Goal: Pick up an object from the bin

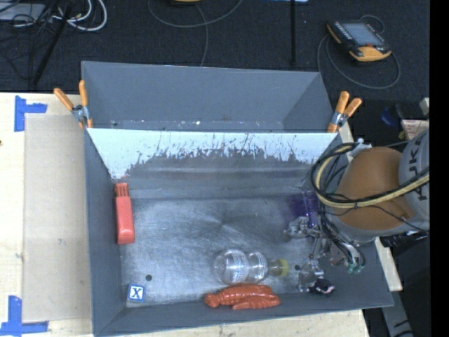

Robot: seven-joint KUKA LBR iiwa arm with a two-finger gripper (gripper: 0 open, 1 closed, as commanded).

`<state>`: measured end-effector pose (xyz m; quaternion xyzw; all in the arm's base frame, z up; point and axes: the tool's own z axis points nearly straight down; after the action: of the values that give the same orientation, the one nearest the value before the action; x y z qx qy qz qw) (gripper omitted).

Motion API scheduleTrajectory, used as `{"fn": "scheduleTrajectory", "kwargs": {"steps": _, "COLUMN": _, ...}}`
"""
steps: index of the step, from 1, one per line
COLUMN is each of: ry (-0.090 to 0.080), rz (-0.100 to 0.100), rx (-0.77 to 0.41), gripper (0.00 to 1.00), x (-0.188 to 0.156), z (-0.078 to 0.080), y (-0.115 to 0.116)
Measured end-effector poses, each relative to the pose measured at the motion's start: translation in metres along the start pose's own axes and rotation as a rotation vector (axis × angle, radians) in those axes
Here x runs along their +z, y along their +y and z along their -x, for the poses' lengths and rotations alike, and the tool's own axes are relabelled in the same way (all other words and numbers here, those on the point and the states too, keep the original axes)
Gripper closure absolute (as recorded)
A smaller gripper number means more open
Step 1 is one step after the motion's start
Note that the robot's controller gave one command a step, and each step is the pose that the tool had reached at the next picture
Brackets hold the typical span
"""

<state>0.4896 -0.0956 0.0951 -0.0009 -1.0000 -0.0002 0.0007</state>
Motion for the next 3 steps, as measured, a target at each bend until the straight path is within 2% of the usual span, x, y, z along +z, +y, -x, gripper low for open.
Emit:
{"fn": "scheduleTrajectory", "kwargs": {"steps": 1, "ry": 0.001, "rz": 0.000, "rx": -0.261, "gripper": 0.00, "x": 0.007, "z": -0.006, "y": 0.027}}
{"fn": "scheduleTrajectory", "kwargs": {"steps": 2, "ry": -0.009, "rz": -0.002, "rx": -0.263, "gripper": 0.00, "x": 0.017, "z": -0.007, "y": 0.055}}
{"fn": "scheduleTrajectory", "kwargs": {"steps": 3, "ry": -0.014, "rz": -0.004, "rx": -0.566, "gripper": 1.00, "x": 0.021, "z": -0.007, "y": 0.070}}
